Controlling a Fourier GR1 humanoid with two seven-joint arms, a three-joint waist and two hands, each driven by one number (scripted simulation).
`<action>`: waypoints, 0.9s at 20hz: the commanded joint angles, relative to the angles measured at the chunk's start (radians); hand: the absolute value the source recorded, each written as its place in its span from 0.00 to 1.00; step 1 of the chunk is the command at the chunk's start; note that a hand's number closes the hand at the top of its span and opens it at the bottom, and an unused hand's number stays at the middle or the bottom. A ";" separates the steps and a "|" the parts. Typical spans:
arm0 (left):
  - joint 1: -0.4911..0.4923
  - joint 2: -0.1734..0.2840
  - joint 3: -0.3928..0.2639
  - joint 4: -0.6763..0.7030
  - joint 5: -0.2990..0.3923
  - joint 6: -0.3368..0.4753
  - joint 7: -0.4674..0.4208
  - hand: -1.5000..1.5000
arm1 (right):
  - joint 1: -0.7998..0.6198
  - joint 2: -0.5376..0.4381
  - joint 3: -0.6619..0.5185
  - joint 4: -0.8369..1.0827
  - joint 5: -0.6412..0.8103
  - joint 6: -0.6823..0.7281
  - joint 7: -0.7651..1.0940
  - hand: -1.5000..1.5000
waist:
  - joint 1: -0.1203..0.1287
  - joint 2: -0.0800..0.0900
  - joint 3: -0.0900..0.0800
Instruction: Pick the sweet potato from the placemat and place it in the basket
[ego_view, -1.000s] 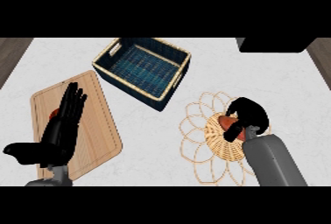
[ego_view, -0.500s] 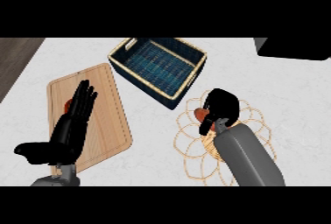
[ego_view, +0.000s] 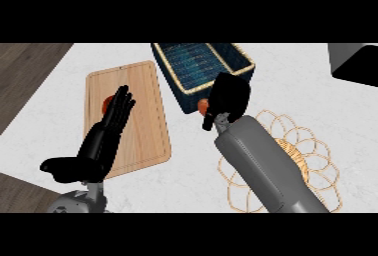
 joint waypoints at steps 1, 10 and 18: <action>-0.038 -0.009 -0.024 0.010 -0.013 -0.005 0.011 0.50 | -0.142 0.004 0.002 0.019 0.004 -0.129 0.132 1.00 | 0.025 0.005 0.002; -0.063 -0.027 -0.034 0.053 -0.015 -0.003 0.022 0.50 | -0.364 0.004 0.015 0.000 0.076 -0.286 0.190 1.00 | 0.040 -0.002 -0.005; -0.067 -0.030 -0.036 0.075 -0.022 0.000 0.025 0.50 | -0.501 0.003 -0.027 0.085 0.074 -0.337 0.285 1.00 | 0.038 -0.007 -0.009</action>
